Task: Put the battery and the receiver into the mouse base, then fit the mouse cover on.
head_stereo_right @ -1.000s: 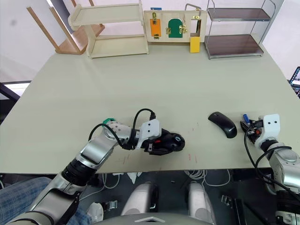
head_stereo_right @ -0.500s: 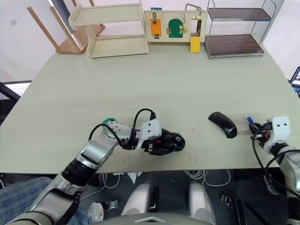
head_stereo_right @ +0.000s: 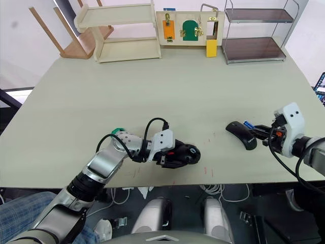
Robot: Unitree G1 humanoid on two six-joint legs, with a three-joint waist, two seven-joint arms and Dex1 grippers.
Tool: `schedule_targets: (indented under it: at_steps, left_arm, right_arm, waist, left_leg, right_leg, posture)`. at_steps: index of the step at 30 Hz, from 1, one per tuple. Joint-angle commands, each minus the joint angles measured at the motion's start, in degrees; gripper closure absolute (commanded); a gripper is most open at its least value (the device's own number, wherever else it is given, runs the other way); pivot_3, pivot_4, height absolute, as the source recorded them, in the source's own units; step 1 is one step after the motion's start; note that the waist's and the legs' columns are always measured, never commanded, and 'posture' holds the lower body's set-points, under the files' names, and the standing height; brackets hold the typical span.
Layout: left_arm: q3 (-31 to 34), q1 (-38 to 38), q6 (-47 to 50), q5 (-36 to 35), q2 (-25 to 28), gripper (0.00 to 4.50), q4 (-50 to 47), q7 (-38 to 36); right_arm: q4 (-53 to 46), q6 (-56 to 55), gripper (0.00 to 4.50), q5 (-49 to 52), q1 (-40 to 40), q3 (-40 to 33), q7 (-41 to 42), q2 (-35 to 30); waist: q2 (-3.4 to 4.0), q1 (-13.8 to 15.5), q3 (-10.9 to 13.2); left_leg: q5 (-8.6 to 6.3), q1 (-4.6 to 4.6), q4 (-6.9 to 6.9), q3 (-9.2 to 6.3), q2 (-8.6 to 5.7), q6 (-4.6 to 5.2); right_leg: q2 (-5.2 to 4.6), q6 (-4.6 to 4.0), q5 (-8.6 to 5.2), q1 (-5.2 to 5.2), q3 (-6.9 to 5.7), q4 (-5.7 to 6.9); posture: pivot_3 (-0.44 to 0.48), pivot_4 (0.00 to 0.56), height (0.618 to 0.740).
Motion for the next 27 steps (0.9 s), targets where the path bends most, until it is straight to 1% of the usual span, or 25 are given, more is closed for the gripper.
schedule_targets:
  at_steps: [1,4,9,12,14,17,21,27]
  left_arm:
    - [-1.6,0.4,0.4,1.2,0.3,1.53,0.4,-0.4]
    - [-1.7,0.4,0.4,1.1,0.2,1.53,0.5,-0.5]
    - [-1.8,0.4,1.3,0.8,-0.3,1.53,0.5,-0.5]
    - [-2.0,0.3,1.5,0.9,-0.1,1.53,0.4,-1.0]
    - [-2.1,0.3,1.6,0.9,-0.1,1.53,0.4,-1.1]
    - [-2.3,0.2,1.7,1.1,0.0,1.53,0.1,-1.3]
    - [-2.3,0.4,2.1,1.1,0.0,1.53,-0.1,-1.3]
    - [-2.5,0.3,2.3,1.4,0.0,1.53,-0.2,-1.7]
  right_arm:
    - [-6.9,8.4,4.38,8.6,-4.1,2.9,1.6,-2.5]
    - [-8.5,13.6,4.38,13.0,-8.4,5.8,0.5,-2.7]
    - [-8.9,19.5,4.38,10.9,-17.4,18.4,0.5,-5.8]
    - [-7.8,24.4,4.38,11.7,-23.6,23.8,-0.2,-4.0]
    - [-7.4,26.5,4.38,11.2,-26.1,26.4,-1.1,-2.4]
    - [-6.6,29.3,4.38,10.4,-29.3,29.0,-2.9,0.8]
    - [-5.9,33.1,4.38,10.2,-31.8,30.1,-4.7,5.0]
    - [-3.8,33.8,4.38,9.9,-33.6,32.1,-8.3,9.0]
  waist:
    - [0.01,0.0,0.0]
    - [-0.03,-0.1,0.0]
    - [-0.03,-0.1,0.0]
    - [-0.03,-0.1,0.0]
    - [-0.03,0.0,0.0]
    - [-0.02,-0.2,0.0]
    - [-0.03,-0.2,0.0]
    - [-0.03,-0.2,0.0]
  left_leg:
    - [0.00,-0.01,0.00,-0.03,0.00,0.00]
    - [0.00,-0.03,0.00,-0.04,0.01,0.00]
    - [0.00,-0.13,0.05,-0.07,0.01,0.00]
    - [0.00,-0.27,0.06,-0.09,0.01,0.00]
    - [0.00,-0.35,0.11,-0.16,0.01,0.00]
    - [0.00,-0.45,0.15,-0.24,0.01,0.01]
    - [0.00,-0.60,0.18,-0.37,0.00,0.01]
    - [0.00,-0.65,0.18,-0.45,0.00,0.01]
  right_leg:
    - [0.00,0.00,0.00,0.00,-0.02,0.00]
    - [0.00,0.00,0.00,-0.02,-0.03,-0.01]
    - [-0.05,0.00,0.00,-0.07,-0.10,-0.05]
    - [-0.06,-0.02,0.02,-0.18,-0.12,-0.09]
    - [-0.04,-0.06,0.04,-0.21,-0.18,-0.09]
    - [-0.05,-0.13,0.09,-0.24,-0.27,-0.11]
    - [-0.05,-0.19,0.12,-0.29,-0.41,-0.13]
    - [-0.05,-0.22,0.15,-0.31,-0.49,-0.13]
  posture:
    - [0.000,0.150,0.740]
    - [0.000,0.150,0.740]
    - [0.000,0.150,0.740]
    - [0.000,0.150,0.740]
    - [0.000,0.150,0.740]
    - [0.000,0.150,0.740]
    - [0.000,0.150,0.740]
    - [0.000,0.150,0.740]
